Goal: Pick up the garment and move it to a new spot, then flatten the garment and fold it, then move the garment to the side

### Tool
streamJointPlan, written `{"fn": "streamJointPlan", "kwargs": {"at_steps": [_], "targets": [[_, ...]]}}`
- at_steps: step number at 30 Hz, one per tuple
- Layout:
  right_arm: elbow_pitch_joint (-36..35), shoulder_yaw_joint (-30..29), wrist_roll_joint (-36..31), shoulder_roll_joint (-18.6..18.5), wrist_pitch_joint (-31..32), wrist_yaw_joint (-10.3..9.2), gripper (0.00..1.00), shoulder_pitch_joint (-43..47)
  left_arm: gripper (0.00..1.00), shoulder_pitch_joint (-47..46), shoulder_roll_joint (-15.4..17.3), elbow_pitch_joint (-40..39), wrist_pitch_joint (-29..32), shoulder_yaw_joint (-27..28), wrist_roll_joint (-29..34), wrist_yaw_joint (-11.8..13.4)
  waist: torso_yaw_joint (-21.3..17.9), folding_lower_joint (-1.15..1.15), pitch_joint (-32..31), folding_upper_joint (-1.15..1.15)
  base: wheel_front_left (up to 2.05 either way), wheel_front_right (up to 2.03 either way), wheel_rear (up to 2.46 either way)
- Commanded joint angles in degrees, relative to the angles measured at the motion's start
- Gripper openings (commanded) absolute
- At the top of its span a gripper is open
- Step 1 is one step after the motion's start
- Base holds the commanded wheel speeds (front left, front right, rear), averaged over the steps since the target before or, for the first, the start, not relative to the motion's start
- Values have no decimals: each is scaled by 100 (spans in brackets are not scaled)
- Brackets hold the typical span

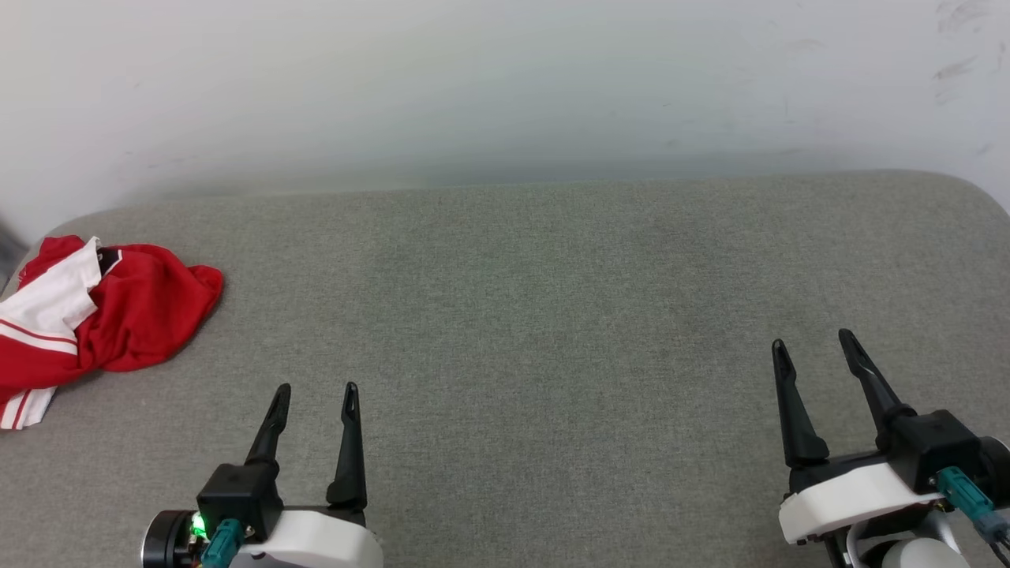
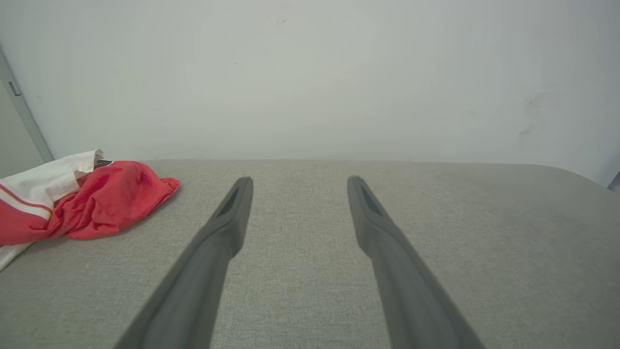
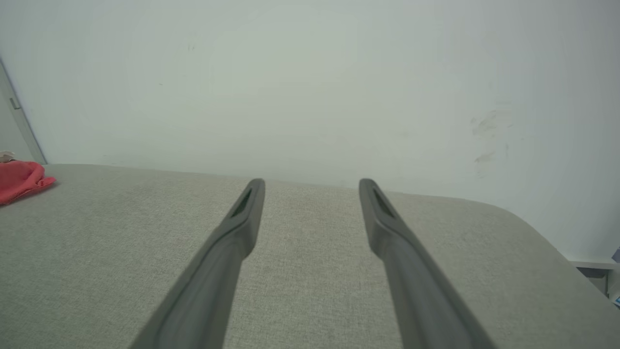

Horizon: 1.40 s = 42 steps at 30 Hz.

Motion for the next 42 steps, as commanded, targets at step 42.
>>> {"fn": "streamJointPlan", "kwargs": {"at_steps": [42], "targets": [[486,191,-28,4,-395,-2,100,74,100,380,-862,237,-393,1223,958,-1517,150,0,-21,0,0,0,0]]}}
